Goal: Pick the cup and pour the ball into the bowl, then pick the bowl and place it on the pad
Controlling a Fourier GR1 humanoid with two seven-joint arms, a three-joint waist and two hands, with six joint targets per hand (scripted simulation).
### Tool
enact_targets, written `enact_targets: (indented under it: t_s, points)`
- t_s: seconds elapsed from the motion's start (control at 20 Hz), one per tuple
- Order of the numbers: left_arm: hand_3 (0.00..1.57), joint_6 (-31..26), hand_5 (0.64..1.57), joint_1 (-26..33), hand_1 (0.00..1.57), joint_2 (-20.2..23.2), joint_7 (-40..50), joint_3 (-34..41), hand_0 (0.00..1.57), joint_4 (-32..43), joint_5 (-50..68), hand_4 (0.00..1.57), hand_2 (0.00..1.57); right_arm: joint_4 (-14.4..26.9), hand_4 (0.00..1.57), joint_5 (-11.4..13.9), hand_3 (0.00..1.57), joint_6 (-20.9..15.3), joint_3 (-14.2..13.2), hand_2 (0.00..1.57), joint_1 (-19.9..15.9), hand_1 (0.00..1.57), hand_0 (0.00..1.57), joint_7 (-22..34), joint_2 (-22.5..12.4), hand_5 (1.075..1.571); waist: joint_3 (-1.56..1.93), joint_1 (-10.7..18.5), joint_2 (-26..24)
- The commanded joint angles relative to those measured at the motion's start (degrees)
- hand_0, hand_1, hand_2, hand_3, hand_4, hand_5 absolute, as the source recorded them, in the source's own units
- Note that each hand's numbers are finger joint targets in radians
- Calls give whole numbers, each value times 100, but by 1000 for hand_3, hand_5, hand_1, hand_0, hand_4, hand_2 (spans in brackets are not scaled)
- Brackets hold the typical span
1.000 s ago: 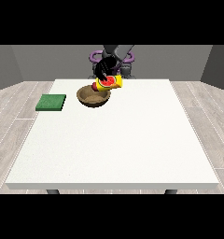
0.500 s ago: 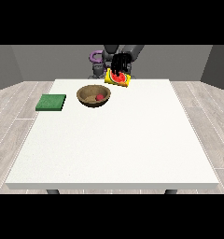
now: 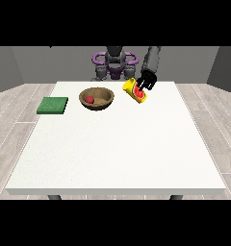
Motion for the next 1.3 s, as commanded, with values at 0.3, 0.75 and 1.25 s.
enact_targets:
  t_s: [0.3, 0.75, 1.25]
  points:
    - [1062, -2284, 1560, 312, 1219, -1091, -1656, 1603, 1219, -1557, 3692, 701, 1389, -208, 477, 131, 56, -334, 133, 0, 131, 0, 0, 2, 338, 1565, -80, 561, 251]
    - [0, -5324, 1553, 141, 0, 431, -2727, 2842, 0, -1058, 5433, 0, 0, -1368, 490, 1189, 0, -1175, 1033, 0, -178, 0, 0, 264, 809, 1568, 19, 615, 1524]
    - [0, -5964, 1521, -808, 0, 2163, -954, 2894, 0, -1182, 5544, 0, 0, 662, 412, 1134, 0, -1055, 859, 0, 19, 0, 0, -840, 1208, 1568, 55, 877, 1410]
